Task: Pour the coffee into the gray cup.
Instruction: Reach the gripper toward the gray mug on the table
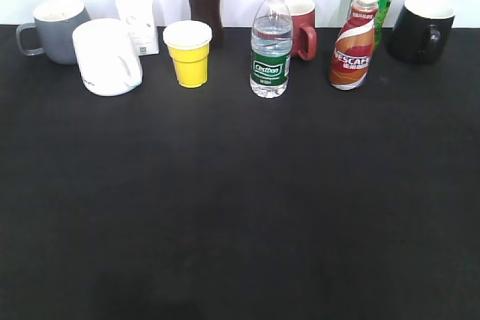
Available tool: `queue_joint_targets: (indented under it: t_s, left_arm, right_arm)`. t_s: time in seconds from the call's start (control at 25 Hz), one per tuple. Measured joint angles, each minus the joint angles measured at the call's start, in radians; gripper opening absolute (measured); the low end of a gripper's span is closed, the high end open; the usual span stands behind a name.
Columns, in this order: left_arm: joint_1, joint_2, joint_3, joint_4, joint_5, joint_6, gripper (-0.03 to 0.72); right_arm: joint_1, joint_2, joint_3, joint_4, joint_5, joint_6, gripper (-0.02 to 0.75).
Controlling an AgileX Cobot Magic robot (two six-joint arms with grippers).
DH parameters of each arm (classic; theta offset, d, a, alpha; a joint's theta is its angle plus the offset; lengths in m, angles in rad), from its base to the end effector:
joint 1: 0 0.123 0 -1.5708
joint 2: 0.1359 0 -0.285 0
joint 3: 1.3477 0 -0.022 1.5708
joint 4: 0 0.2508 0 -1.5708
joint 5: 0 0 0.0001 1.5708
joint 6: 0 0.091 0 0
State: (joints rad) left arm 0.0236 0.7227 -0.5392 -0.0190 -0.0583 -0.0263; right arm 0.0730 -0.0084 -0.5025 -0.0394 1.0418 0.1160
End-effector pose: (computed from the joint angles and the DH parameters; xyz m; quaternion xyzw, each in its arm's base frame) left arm 0.1564 0.0038 0.3329 -0.0252 0.7200 -0.0071 0.6935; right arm -0.0055 -0.0035 0.2795 0.0189 0.8450 0.0308 0.5336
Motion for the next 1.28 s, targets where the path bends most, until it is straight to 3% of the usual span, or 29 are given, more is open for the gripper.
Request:
queue_joint_targets:
  t_s: [0.36,0.48,0.76,0.92,1.16,1.24,1.28]
  left_arm:
    - [0.0,0.74,0.001,0.004,-0.64,0.0,0.501]
    - [0.0,0.949,-0.03,0.002,-0.756,0.0,0.501]
    - [0.025,1.306,-0.366,0.002,-0.768,0.0,0.501]
    - [0.056,1.43,-0.584,0.002,-0.663,0.0,0.446]
    - [0.068,1.519,-0.706,0.086,-0.645,0.0,0.411]
    - [0.069,1.535,-0.737,0.091,-0.635,0.0,0.332]
    - [0.069,1.536,-0.738,0.097,-0.633,0.0,0.237]
  right_arm:
    - [0.0,0.0,0.0,0.0,0.0,0.0,0.57]
    - [0.0,0.0,0.0,0.0,0.0,0.0,0.57]
    - [0.0,0.0,0.0,0.0,0.0,0.0,0.57]
    - [0.0,0.0,0.0,0.0,0.0,0.0,0.57]
    - [0.0,0.0,0.0,0.0,0.0,0.0,0.57]
    - [0.0,0.0,0.0,0.0,0.0,0.0,0.57]
    - [0.0,0.0,0.0,0.0,0.0,0.0,0.57]
